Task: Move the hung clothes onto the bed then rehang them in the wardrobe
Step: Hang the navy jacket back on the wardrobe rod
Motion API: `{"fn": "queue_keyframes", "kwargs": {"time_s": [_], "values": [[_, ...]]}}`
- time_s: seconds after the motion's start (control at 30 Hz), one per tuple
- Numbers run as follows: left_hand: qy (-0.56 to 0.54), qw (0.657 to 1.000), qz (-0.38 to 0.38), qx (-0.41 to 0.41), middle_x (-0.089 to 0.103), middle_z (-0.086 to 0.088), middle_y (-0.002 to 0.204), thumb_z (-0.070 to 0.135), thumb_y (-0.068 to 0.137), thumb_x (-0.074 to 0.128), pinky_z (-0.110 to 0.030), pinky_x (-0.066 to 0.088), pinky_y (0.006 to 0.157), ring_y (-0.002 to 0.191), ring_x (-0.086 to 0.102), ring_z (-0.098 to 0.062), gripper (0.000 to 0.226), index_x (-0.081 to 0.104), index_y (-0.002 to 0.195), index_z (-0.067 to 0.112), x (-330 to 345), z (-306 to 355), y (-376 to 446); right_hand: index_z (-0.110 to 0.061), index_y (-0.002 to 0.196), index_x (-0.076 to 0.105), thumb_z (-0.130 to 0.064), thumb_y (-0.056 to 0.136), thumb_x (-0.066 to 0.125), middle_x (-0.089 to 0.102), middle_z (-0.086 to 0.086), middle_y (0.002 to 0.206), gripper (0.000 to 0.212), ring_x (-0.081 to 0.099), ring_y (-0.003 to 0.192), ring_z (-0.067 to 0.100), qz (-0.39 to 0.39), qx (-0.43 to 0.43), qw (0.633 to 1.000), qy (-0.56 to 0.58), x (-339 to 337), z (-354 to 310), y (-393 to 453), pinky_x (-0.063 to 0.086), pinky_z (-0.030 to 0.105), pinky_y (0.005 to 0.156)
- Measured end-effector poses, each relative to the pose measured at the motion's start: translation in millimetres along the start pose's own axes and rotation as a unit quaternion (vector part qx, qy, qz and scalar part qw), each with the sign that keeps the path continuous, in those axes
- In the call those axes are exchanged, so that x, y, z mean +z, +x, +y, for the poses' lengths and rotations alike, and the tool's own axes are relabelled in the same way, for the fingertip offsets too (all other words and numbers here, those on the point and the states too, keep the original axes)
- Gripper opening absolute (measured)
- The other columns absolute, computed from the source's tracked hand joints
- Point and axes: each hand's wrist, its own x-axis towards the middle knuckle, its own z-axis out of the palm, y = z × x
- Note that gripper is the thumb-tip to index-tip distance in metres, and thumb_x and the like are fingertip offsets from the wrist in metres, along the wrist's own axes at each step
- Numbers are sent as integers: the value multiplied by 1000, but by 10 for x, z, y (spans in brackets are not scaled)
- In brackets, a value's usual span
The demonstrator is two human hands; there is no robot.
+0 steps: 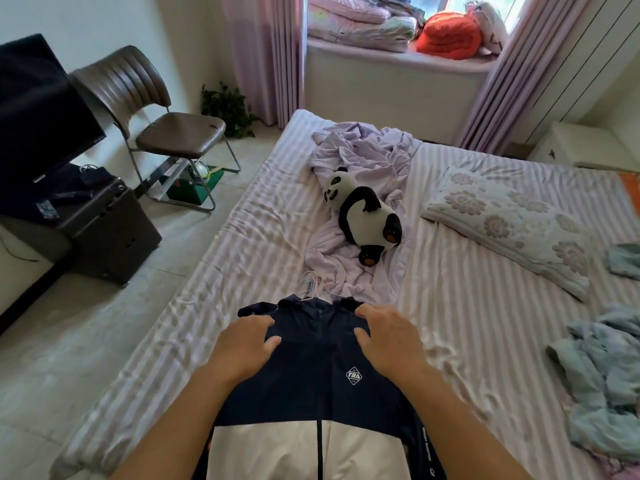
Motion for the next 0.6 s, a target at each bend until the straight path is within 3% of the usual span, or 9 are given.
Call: {"fn": "queue_keyframes", "kwargs": {"time_s": [0.1, 0.3, 0.43, 0.6], "values": [[3, 1000, -12, -8, 57, 1, 136, 39, 99, 51, -31, 45, 96, 123, 54, -19, 47, 48, 141, 19, 147, -97, 403, -24, 123, 57, -32, 97, 52, 62, -5, 111, 28, 57, 103, 18, -9, 24, 1000, 7, 261, 127, 339, 47, 29, 84], [22, 999, -32, -17, 64, 2, 110, 36, 96, 54, -37, 52, 84, 101, 61, -19, 32, 58, 123, 18, 533, -323, 1177, -23, 123, 58, -30, 96, 53, 63, -4, 110, 28, 58, 102, 20, -42, 60, 997, 31, 852, 337, 962, 48, 32, 86], [14, 998, -56, -37, 60, 0, 115, 31, 96, 54, -36, 51, 83, 102, 58, -20, 25, 55, 117, 18, 841, -511, 1495, -24, 131, 56, -28, 96, 55, 62, -2, 116, 35, 56, 108, 23, -104, 83, 990, 54, 1266, 463, 1288, 48, 36, 90], [22, 996, -65, -49, 49, -6, 136, 29, 98, 54, -34, 42, 101, 127, 47, -24, 39, 47, 132, 13, 1207, -722, 1806, -19, 129, 54, -28, 95, 56, 58, 1, 127, 35, 53, 115, 26, -140, 98, 985, 24, 1709, 628, 1613, 44, 38, 93]]}}
